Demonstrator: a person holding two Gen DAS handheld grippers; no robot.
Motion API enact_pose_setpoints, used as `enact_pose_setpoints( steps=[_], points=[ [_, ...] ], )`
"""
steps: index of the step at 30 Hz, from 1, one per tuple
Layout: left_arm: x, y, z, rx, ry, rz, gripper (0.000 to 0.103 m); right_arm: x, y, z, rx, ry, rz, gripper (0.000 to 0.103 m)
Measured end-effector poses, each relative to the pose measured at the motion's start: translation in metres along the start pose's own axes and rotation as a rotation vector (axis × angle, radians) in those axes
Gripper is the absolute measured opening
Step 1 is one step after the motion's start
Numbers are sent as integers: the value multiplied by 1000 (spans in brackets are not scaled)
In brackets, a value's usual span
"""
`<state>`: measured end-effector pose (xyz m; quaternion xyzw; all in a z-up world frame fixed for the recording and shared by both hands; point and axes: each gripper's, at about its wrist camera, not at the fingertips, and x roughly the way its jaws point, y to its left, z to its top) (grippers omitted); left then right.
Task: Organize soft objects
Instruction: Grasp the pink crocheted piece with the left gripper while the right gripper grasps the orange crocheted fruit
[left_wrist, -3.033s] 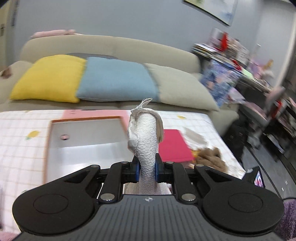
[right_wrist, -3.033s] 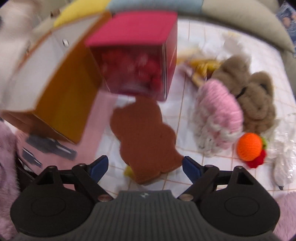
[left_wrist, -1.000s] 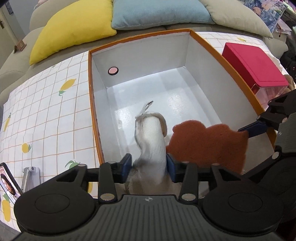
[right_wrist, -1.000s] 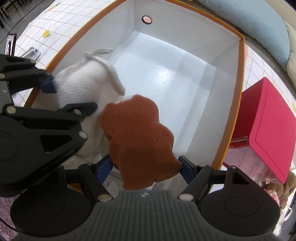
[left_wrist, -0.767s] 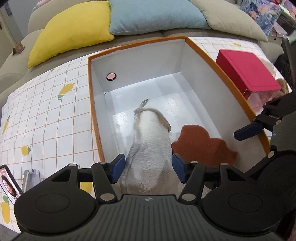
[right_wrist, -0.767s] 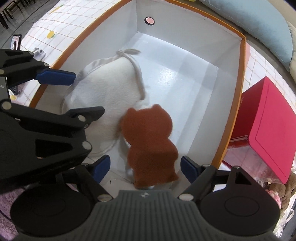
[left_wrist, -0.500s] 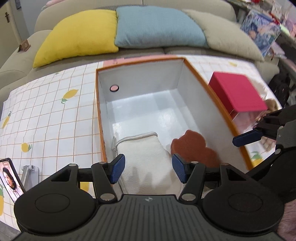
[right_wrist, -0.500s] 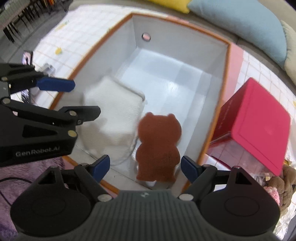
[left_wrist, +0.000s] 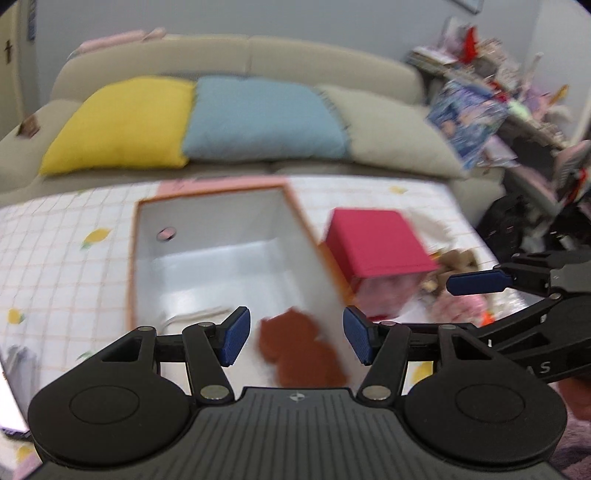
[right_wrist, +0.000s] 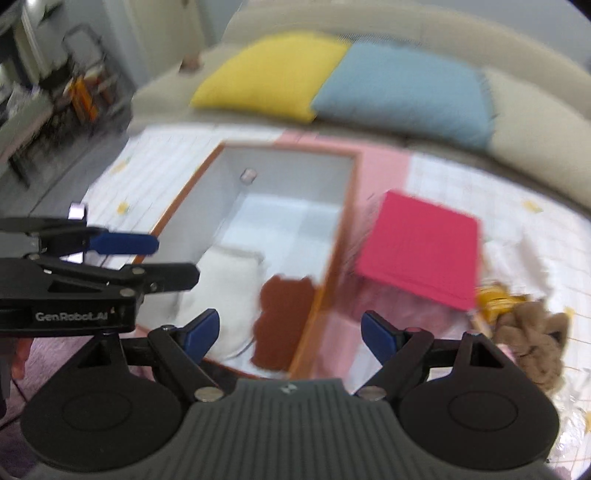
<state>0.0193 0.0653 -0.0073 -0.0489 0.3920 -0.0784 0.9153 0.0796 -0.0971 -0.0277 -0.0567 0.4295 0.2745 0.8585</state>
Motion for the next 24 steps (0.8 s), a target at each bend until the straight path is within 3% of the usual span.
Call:
enact_pose_setpoints(
  steps=[4,14,17,19,21,24],
  points=[
    [4,-27,-4,37,-30,-82,68,-18,-19,-32,58,-71,-99,80],
    [50,-110,-2,142,48,-276,69,-28,-87,-96,179,-8,-346,58],
    [68,-134,1,133,75,-320,73,-31,-113,-106,188,14,-438,52],
    [77,-146,5,128,82,-342,82,-31,-133,-112,220,20,-474,49],
    [91,-159,9,111,96,-348,85,-30,-153,-118,260,20,-480,46],
    [120,-166,15,21,178,-343,85,-20,-173,-122,298,27,-478,44]
  ],
)
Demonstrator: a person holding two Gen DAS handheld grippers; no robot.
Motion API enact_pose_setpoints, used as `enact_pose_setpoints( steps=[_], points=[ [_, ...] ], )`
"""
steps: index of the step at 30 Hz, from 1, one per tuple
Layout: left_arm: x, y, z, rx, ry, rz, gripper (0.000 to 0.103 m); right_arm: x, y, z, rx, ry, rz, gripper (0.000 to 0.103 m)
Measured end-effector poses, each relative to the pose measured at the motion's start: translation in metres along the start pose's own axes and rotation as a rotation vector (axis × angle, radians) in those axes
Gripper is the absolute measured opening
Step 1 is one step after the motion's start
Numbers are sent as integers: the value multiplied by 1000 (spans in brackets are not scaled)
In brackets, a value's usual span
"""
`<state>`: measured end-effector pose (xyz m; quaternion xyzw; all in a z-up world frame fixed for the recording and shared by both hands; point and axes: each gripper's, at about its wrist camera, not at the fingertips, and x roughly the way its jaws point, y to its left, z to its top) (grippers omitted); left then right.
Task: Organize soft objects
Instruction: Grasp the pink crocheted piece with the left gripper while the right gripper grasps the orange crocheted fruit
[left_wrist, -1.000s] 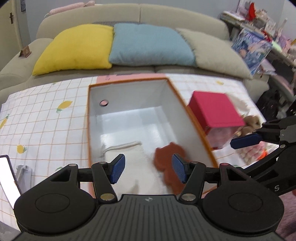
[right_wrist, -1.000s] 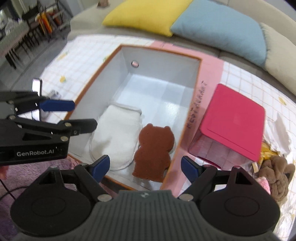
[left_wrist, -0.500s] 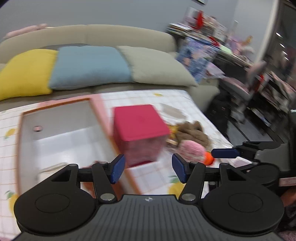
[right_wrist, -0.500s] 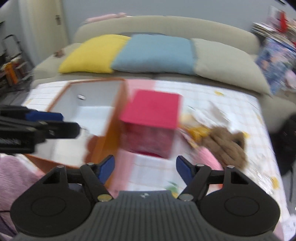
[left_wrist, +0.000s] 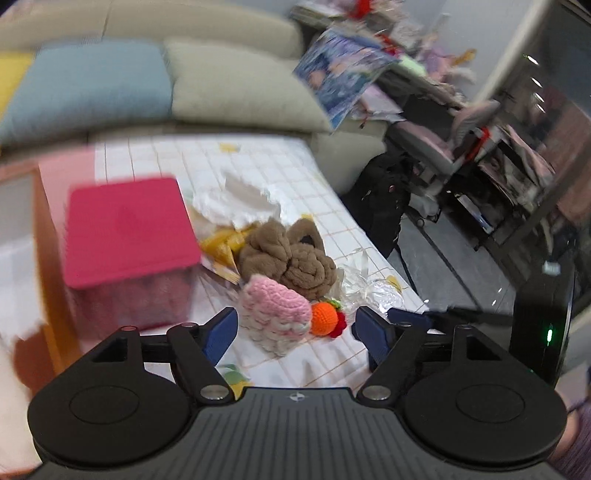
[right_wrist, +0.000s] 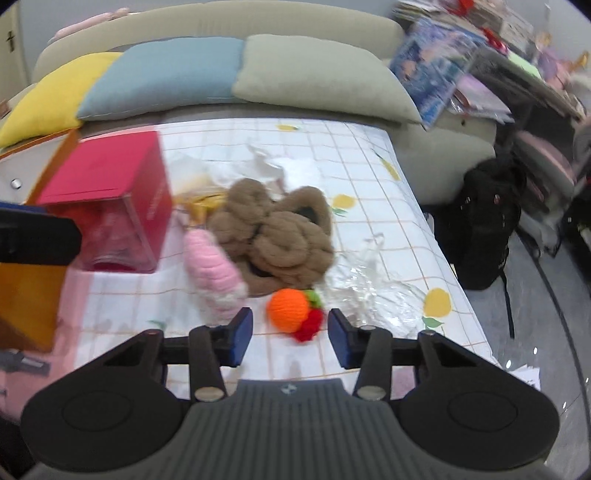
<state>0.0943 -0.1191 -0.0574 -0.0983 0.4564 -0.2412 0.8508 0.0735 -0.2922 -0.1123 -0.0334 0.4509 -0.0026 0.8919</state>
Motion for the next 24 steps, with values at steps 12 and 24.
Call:
enact_pose_setpoints(
  steps=[12,24],
  points=[
    [69,9,21,-187,126,91,86,55,-8,6,149,97,75,46],
    [110,13,21,-208,230,172,78,76,-19,2,264,121,118,56]
  ],
)
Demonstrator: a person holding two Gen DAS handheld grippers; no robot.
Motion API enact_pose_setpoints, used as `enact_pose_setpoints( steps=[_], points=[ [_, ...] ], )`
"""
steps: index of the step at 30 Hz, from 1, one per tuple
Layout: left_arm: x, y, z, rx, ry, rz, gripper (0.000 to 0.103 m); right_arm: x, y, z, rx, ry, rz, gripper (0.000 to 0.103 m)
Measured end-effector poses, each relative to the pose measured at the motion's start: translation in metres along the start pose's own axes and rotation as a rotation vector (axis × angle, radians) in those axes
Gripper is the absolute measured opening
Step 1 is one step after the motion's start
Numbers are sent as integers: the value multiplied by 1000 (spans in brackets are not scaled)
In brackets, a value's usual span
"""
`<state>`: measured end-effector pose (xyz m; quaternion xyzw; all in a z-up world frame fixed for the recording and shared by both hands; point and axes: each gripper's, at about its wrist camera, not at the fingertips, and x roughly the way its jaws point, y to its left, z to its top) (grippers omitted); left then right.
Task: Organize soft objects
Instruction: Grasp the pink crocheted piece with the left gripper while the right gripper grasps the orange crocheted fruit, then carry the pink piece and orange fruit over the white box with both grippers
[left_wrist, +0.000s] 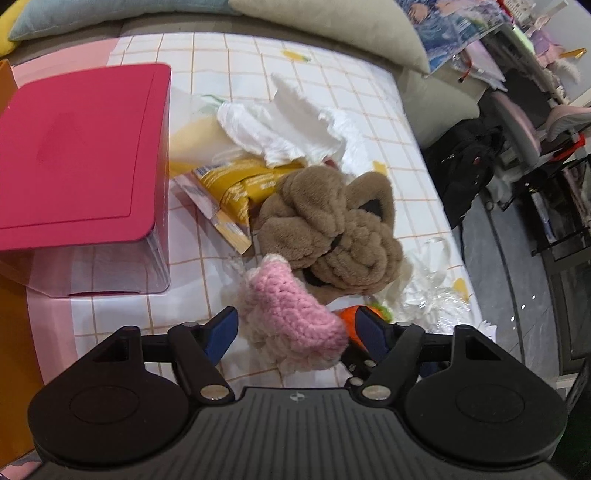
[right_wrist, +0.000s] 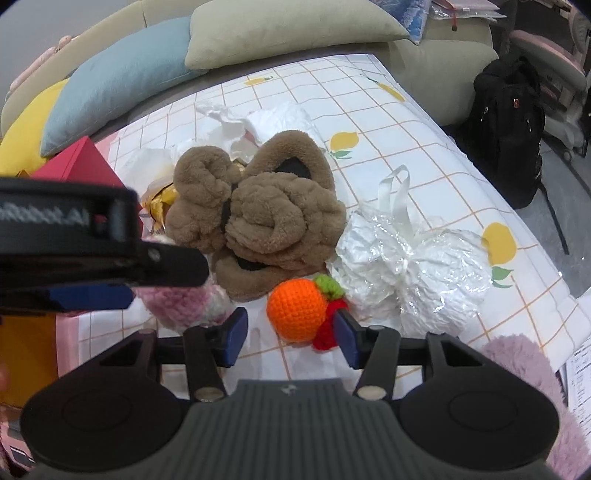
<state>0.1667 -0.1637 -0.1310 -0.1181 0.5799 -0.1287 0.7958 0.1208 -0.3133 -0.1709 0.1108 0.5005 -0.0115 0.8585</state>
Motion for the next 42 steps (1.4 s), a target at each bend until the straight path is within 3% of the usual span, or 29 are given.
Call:
enact_pose_setpoints(
  steps=[5,9,16,24,31,42],
  points=[
    [1,8,-5,-1,27,5,68,13,-7,2,54,65,-25,55],
    [0,14,-10,30,32,28,42,16,-6,2,51,73,-28,47],
    [-16,22,-24,76,-28,-9,29,9,1,-1,9,51,-31,42],
    [-62,30,-42,145,-139,-28,27,-18,6,-7,2,-24,15,41],
    [-102,45,-66,190,-213,-52,27,-39,26,-26,-38,39,78,41],
    [-163,88,-92,137,-359,-90,27,-80,86,-45,-207,-20,204,41]
  ],
)
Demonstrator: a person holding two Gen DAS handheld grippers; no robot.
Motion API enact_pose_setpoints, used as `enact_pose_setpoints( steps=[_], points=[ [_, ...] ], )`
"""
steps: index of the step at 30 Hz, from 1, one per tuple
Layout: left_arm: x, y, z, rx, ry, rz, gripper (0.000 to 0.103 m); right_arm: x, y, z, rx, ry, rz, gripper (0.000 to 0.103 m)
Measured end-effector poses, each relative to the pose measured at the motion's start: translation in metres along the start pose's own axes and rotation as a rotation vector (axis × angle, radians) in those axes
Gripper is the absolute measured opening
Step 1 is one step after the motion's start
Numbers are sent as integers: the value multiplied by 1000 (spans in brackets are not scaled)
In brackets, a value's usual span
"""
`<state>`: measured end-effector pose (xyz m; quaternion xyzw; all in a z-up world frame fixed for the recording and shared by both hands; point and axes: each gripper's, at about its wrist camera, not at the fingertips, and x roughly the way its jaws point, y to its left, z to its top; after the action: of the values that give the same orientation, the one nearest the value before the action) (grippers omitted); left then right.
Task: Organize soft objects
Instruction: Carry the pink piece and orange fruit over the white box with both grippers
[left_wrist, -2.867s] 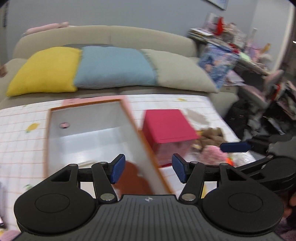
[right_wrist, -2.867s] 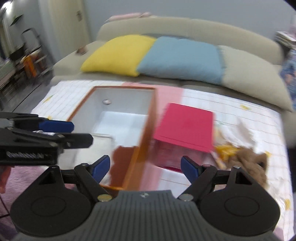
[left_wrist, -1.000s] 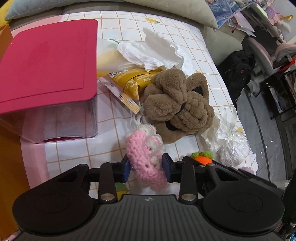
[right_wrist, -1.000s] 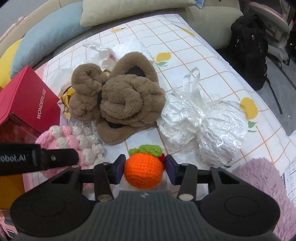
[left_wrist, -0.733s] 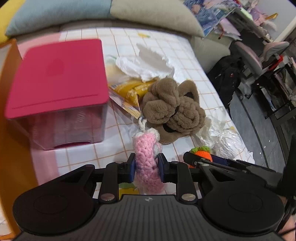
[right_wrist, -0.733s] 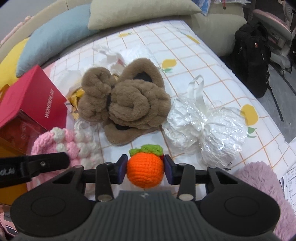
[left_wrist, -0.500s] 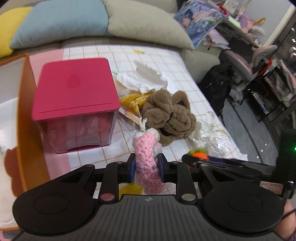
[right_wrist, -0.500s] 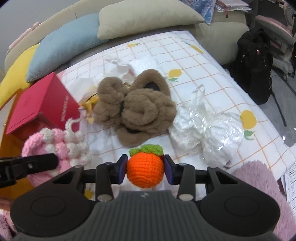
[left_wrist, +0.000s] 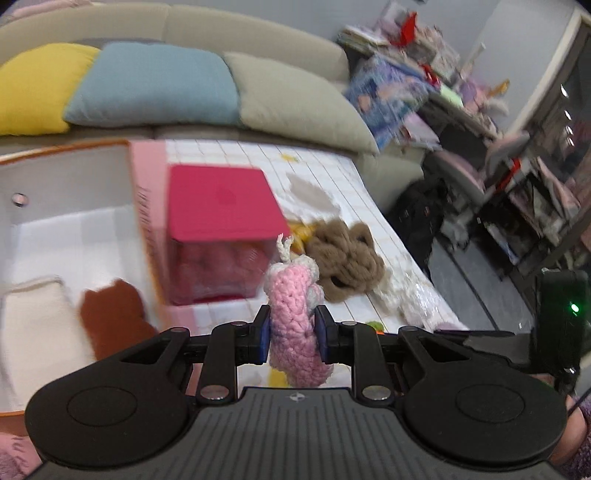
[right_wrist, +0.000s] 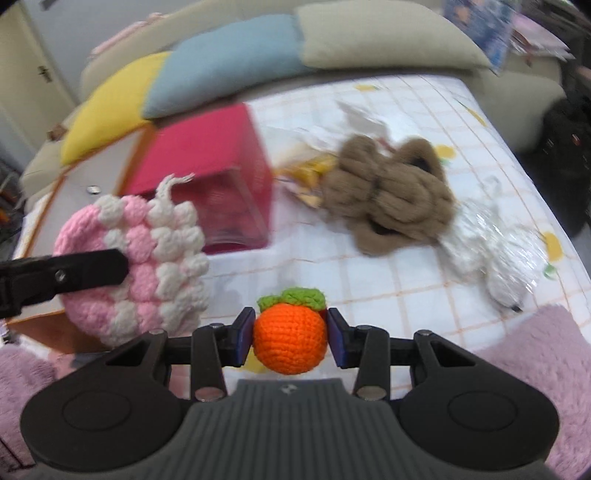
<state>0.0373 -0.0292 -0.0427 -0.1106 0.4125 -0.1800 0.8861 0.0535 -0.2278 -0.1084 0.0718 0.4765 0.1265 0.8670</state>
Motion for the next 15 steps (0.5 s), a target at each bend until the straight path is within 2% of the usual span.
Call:
enact_pose_setpoints(
  steps=[4,8,11,15],
  points=[
    [-28,23,7,-34,-89,47,27,-17,40,14,-98,-71,73,41],
    [-48,48,14,-71,-160,134,27,-28,83,32,-230,-149,151,41],
    [-51,70,20,-114,-163,201,27,-23,117,47,-336,-166,178,41],
    [-43,96,25,-146,-141,237,27,1,159,68,-499,-159,173,41]
  ],
)
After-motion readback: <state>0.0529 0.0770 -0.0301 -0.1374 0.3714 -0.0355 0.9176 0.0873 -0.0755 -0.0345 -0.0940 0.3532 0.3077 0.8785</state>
